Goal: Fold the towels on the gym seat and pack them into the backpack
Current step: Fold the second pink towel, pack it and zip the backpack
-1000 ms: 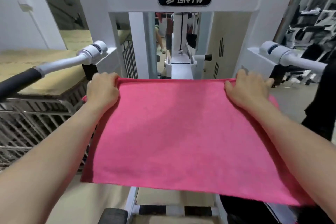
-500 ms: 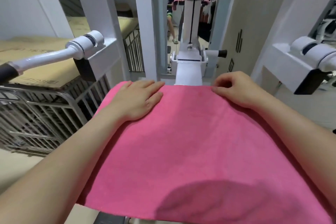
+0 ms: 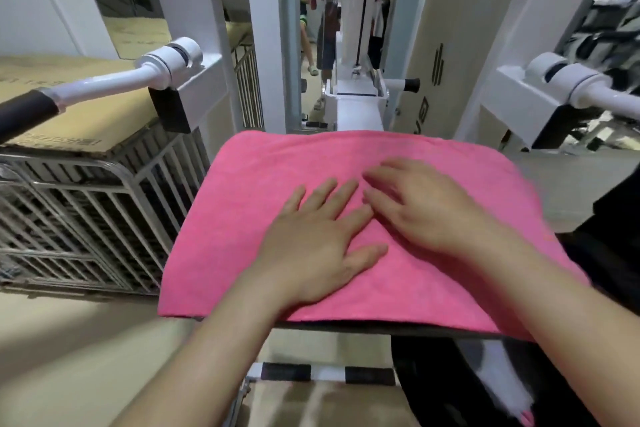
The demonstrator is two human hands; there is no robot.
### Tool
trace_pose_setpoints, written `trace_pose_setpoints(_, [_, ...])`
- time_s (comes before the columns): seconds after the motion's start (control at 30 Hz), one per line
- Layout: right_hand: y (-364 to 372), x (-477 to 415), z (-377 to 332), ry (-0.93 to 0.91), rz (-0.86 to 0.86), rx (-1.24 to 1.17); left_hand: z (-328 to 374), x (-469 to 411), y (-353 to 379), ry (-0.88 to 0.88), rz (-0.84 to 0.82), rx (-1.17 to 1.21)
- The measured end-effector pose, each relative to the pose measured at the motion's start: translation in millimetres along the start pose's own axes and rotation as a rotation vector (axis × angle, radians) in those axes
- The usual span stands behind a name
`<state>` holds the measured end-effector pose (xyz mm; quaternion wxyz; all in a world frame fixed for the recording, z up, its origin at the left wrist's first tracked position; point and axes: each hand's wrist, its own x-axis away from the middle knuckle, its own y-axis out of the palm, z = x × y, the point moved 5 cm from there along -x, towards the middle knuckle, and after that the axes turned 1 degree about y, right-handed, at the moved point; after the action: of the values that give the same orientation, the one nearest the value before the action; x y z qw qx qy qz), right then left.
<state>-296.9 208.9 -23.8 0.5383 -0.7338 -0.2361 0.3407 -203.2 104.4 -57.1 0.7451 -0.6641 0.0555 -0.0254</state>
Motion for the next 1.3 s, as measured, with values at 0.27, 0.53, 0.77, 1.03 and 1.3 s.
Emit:
trace_pose_setpoints(0.27, [-14,90,56,0.639,0.088,0.073,37,-2,-16,0.191,0.21,0.156])
trace_pose_setpoints(0.53, [14,194,118,1.139,0.086,-1.35,167,-8,20,0.471,0.235,-0.127])
trace_pose_setpoints(0.77, [20,191,156,0.919,0.373,-1.604,217,-20,27,0.338,0.665,-0.074])
trace_pose_setpoints(1.03, [29,150,177,0.974,0.244,-1.878,218,-45,12,0.035,0.558,0.025])
trace_pose_setpoints(1.3, [-26,62,205,0.826,0.404,-1.427,207,-46,7,-0.026,0.454,0.457])
